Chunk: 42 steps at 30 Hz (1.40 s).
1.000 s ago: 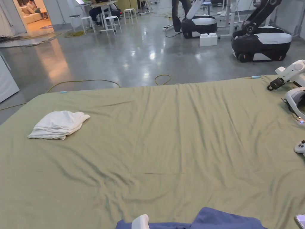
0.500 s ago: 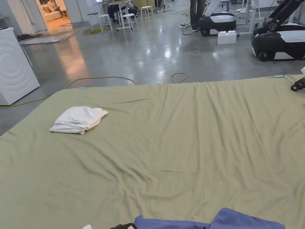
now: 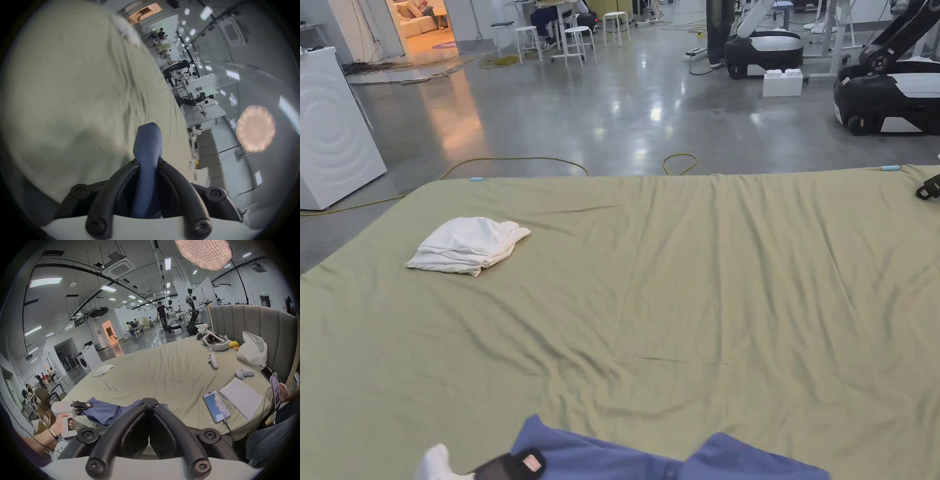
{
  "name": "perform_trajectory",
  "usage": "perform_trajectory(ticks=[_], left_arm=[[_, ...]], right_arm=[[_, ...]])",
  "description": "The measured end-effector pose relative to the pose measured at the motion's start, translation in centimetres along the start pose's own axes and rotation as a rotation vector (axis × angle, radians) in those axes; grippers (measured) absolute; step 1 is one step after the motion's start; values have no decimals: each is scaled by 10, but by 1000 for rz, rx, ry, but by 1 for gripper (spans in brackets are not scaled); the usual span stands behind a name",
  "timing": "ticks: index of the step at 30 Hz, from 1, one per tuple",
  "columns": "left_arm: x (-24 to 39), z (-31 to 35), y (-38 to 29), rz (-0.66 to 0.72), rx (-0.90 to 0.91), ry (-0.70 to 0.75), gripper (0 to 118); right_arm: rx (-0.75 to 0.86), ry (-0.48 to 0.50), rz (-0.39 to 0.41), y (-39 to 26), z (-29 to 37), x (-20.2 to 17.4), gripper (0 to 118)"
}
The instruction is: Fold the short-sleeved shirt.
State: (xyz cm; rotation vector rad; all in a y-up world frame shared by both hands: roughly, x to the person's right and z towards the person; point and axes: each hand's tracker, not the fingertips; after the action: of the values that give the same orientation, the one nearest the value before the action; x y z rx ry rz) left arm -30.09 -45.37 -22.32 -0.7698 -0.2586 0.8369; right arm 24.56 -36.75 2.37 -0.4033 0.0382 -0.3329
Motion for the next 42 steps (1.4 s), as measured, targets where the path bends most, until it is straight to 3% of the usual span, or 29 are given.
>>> perform_trajectory(ticks=[3, 7, 11, 15, 16, 17, 20, 21, 23, 25, 26, 27, 28, 29, 31, 34, 38, 39, 40, 41, 42], left_arm=[[33, 24, 20, -163, 44, 123, 15], [92, 19, -1, -230, 39, 2, 15], [124, -47, -48, -329, -174, -118, 15], [154, -111, -110, -360, -302, -108, 16], [156, -126, -122, -355, -334, -109, 23], [158, -138, -131, -356, -360, -91, 43], [162, -154, -144, -387, -431, -79, 63], [161, -149, -141, -380, -419, -98, 76], [154, -133, -125, -316, -373, -194, 77], [139, -125, -111, -241, -330, -199, 74], [133, -125, -107, -223, -326, -176, 65], [129, -128, -108, -234, -335, -154, 43], [126, -134, -114, -249, -340, -102, 13], [124, -140, -121, -271, -341, -46, 2], [118, -160, -137, -287, -447, -96, 2], [129, -192, -181, -433, -554, 20, 2], [144, -181, -175, -450, -502, -4, 3], [144, -175, -169, -434, -494, -21, 11], [145, -160, -160, -437, -459, -40, 28], [147, -145, -152, -453, -409, -61, 56], [149, -132, -145, -463, -370, -67, 73]], right_arm=[[-3, 14, 1, -2, -3, 1, 0], [-13, 13, -12, -5, -7, 1, 0], [-7, 15, -22, -6, -1, -1, 0], [1, -46, 39, -6, 14, -2, 0], [0, -58, 42, -7, 18, -1, 0], [-1, -70, 40, -8, 22, 2, 0], [-11, -96, 11, -13, 30, 11, 0], [-13, -103, 0, -15, 32, 14, 0], [-16, -108, -31, -18, 34, 21, 0], [-16, -109, -63, -21, 34, 26, 0], [-18, -106, -79, -21, 32, 27, 0], [-18, -104, -89, -21, 31, 28, 0], [-16, -100, -97, -21, 29, 28, 0], [-15, -95, -101, -21, 27, 27, 0], [-23, -85, -97, -22, 22, 25, 0], [-70, -69, -27, -24, 12, 14, 0], [-201, 7, 4, -36, -17, 1, 0], [-238, 37, 5, -38, -28, -1, 0], [-280, 70, 7, -41, -44, -2, 0], [-329, 103, 10, -43, -64, -5, 0], [-369, 128, 20, -44, -83, -8, 0]])
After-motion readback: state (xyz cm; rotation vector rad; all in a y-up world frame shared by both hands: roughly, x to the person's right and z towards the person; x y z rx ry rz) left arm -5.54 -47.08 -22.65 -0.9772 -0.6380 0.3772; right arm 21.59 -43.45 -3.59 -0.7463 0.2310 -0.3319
